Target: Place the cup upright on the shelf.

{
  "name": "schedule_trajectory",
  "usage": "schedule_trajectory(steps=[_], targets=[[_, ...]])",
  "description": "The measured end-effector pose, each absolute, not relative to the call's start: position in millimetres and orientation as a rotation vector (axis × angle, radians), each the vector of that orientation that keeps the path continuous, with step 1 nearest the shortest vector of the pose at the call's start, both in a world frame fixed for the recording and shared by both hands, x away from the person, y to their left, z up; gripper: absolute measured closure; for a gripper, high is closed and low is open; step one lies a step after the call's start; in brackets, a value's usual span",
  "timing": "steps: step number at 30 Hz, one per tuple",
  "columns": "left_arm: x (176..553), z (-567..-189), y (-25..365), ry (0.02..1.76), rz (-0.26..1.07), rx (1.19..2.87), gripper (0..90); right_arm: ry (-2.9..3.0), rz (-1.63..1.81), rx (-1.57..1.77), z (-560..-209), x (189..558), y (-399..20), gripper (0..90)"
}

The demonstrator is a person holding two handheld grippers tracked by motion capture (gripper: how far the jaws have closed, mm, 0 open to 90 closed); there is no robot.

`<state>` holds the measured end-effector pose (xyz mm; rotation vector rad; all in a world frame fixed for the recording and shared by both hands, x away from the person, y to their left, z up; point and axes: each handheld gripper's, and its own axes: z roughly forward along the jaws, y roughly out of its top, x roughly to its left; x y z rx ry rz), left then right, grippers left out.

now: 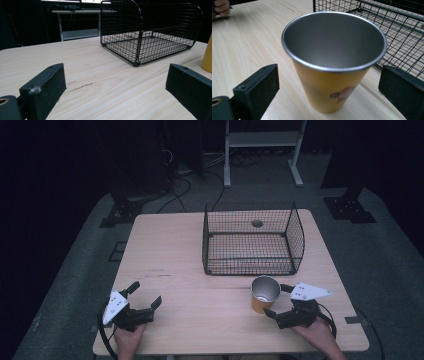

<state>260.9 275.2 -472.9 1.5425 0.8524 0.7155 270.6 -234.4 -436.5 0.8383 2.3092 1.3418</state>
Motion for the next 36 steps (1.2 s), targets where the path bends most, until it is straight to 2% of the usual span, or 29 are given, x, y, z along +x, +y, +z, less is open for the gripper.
schedule_trajectory(steps=[21, 25, 26, 36], targets=[[261, -473, 275, 0.852, 0.717, 1.544, 2.3, 2.304, 1.355, 0.836, -438, 288, -214, 2.9], [261, -473, 275, 0.851, 0.717, 1.543, 2.2, 2.307, 1.361, 0.826, -437, 289, -213, 8.4], [261, -473, 276, 0.851, 0.717, 1.543, 2.2, 2.306, 1.363, 0.825, -436, 289, -213, 12.4], [261, -473, 276, 0.851, 0.717, 1.540, 2.2, 2.332, 1.385, 0.815, -428, 289, -216, 12.5]])
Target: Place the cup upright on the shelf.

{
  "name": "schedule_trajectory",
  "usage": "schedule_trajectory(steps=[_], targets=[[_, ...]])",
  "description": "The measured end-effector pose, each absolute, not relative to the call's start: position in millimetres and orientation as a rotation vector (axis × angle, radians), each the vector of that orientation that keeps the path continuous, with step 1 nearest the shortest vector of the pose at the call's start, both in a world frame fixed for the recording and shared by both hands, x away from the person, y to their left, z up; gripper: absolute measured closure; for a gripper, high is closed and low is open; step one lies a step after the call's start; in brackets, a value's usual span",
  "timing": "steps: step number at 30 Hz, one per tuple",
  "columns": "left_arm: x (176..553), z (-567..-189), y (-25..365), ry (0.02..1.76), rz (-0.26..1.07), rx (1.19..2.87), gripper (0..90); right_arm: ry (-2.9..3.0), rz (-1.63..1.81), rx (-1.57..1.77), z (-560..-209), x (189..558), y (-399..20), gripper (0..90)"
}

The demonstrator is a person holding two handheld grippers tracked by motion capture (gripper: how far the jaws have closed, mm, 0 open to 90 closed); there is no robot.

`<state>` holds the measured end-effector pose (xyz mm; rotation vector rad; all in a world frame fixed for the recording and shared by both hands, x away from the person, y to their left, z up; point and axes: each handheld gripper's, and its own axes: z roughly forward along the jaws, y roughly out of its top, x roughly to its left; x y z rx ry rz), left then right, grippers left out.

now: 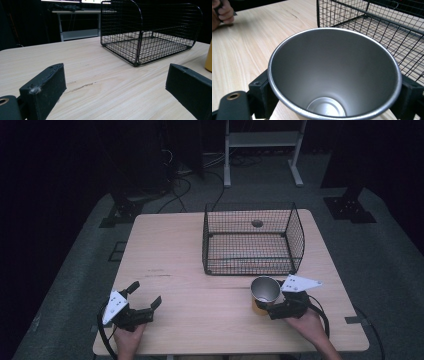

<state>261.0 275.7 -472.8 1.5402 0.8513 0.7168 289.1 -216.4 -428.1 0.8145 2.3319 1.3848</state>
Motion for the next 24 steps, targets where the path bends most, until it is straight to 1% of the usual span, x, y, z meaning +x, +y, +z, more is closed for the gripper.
schedule_trajectory(steps=[10, 24], targets=[[261, -473, 276, 0.851, 0.717, 1.541, 2.2, 2.357, 1.454, 0.828, -404, 294, -231, 12.5], [261, -473, 276, 0.852, 0.717, 1.540, 2.2, 2.417, 1.507, 0.808, -385, 304, -236, 12.5]])
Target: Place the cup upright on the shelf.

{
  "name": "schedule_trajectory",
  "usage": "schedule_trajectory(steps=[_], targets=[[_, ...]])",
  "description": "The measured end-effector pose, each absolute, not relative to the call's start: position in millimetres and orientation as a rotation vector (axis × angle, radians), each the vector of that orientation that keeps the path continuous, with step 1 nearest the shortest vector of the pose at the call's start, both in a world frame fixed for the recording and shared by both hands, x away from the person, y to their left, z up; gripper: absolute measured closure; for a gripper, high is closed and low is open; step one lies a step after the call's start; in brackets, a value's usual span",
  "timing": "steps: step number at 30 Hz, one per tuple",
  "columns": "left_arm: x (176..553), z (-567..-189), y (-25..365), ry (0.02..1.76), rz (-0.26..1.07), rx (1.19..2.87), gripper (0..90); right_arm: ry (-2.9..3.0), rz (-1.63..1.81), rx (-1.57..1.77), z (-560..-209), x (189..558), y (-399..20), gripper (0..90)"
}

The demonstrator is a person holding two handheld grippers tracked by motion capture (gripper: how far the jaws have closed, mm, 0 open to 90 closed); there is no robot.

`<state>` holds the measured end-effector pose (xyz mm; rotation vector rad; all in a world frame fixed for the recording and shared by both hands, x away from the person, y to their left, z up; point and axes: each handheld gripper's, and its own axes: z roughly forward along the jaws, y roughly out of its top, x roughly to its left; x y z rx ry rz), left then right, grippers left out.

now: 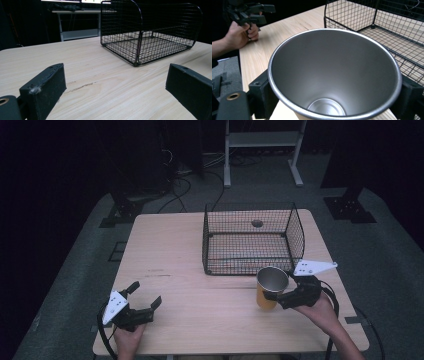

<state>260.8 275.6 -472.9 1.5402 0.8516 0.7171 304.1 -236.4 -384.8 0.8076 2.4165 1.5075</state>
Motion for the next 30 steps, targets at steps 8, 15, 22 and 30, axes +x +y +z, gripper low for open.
schedule_trajectory(steps=[8, 15, 22, 30], targets=[[261, -473, 276, 0.851, 0.717, 1.540, 2.2, 2.422, 1.557, 0.796, -372, 310, -237, 12.5], [261, -473, 276, 0.852, 0.716, 1.540, 2.2, 2.443, 1.580, 0.771, -357, 318, -234, 12.5], [261, -473, 276, 0.855, 0.714, 1.535, 2.2, 2.457, 1.565, 0.756, -347, 328, -230, 12.5], [261, -473, 276, 0.856, 0.713, 1.533, 2.3, 2.485, 1.588, 0.732, -332, 341, -224, 12.4]])
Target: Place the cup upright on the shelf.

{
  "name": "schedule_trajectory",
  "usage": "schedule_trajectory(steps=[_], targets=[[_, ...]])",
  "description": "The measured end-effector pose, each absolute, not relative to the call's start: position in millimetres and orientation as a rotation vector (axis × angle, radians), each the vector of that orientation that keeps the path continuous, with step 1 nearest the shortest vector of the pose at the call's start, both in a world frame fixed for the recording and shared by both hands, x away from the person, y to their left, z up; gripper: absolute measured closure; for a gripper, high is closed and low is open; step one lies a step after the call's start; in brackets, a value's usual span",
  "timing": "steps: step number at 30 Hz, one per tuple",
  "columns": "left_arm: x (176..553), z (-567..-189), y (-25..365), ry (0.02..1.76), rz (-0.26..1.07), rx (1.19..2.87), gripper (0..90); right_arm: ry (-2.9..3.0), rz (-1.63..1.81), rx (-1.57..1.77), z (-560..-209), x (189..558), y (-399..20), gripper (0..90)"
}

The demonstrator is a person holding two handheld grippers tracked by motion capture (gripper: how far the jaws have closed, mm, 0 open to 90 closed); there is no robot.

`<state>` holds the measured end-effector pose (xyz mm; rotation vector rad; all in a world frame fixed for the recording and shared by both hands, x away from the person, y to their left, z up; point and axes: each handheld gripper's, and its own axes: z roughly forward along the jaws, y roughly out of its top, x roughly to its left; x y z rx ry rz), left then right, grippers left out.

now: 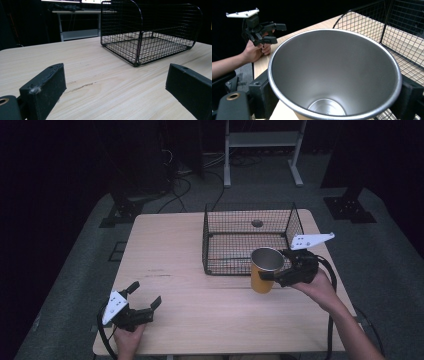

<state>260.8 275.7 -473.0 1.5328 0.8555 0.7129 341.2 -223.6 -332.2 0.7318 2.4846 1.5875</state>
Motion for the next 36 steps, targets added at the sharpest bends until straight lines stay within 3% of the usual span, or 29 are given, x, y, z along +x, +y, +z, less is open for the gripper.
schedule_trajectory(steps=[36], targets=[[261, -473, 278, 0.856, 0.702, 1.522, 2.2, 2.555, 1.467, 0.761, -303, 451, -189, 11.8]])
